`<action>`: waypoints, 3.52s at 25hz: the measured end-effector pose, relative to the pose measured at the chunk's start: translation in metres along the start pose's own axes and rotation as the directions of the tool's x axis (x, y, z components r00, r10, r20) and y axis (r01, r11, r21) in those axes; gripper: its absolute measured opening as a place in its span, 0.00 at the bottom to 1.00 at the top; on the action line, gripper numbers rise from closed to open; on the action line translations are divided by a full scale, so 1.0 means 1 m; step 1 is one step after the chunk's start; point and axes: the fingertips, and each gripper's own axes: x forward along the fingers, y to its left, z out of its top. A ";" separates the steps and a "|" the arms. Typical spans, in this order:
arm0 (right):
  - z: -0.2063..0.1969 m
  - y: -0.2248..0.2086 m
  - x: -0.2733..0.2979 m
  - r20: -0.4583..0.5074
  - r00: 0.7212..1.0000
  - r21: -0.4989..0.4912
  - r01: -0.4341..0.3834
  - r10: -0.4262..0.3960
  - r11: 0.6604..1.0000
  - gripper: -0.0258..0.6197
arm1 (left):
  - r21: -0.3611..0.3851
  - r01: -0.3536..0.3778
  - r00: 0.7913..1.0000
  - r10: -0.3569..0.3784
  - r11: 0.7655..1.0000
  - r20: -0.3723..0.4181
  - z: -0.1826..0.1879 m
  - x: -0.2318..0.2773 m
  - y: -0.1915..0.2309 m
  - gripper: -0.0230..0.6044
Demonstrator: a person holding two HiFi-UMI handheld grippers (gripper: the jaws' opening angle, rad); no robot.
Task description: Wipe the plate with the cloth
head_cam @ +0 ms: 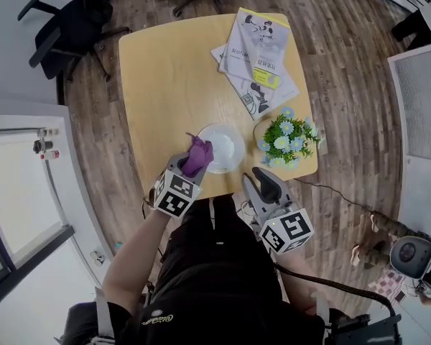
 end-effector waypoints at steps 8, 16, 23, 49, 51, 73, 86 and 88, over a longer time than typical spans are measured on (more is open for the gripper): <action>-0.002 -0.002 -0.003 0.007 1.000 0.010 0.003 -0.003 1.000 0.21 | 0.024 0.030 0.998 -0.029 0.999 -0.050 -0.026 -0.005 -0.031 0.24; -0.002 -0.003 -0.006 0.012 1.000 0.019 0.006 -0.006 1.000 0.21 | 0.035 -0.002 1.000 0.003 0.999 -0.026 -0.003 -0.001 -0.011 0.24; -0.007 -0.006 -0.013 0.011 1.000 0.026 0.017 -0.017 1.000 0.21 | 0.090 -0.044 0.999 0.044 0.995 -0.001 0.049 0.021 0.028 0.24; -0.012 -0.009 -0.017 0.019 1.000 0.046 0.013 -0.013 0.999 0.21 | 0.058 0.072 0.994 -0.067 0.996 -0.083 -0.005 0.013 -0.048 0.24; -0.012 -0.010 -0.018 0.019 1.000 0.049 0.016 -0.017 0.999 0.21 | 0.062 0.068 0.995 -0.063 0.996 -0.079 0.000 0.015 -0.044 0.24; -0.016 -0.022 -0.027 0.025 0.999 0.059 0.042 -0.043 0.997 0.21 | 0.061 0.024 0.998 -0.020 0.998 -0.063 0.052 0.044 -0.001 0.24; -0.014 -0.021 -0.024 0.026 0.999 0.059 0.040 -0.042 0.997 0.21 | 0.069 0.132 0.985 -0.123 0.989 -0.124 0.001 0.019 -0.064 0.24; -0.014 -0.020 -0.024 0.025 0.999 0.060 0.038 -0.040 0.997 0.21 | 0.062 0.129 0.985 -0.121 0.990 -0.119 0.002 0.020 -0.063 0.24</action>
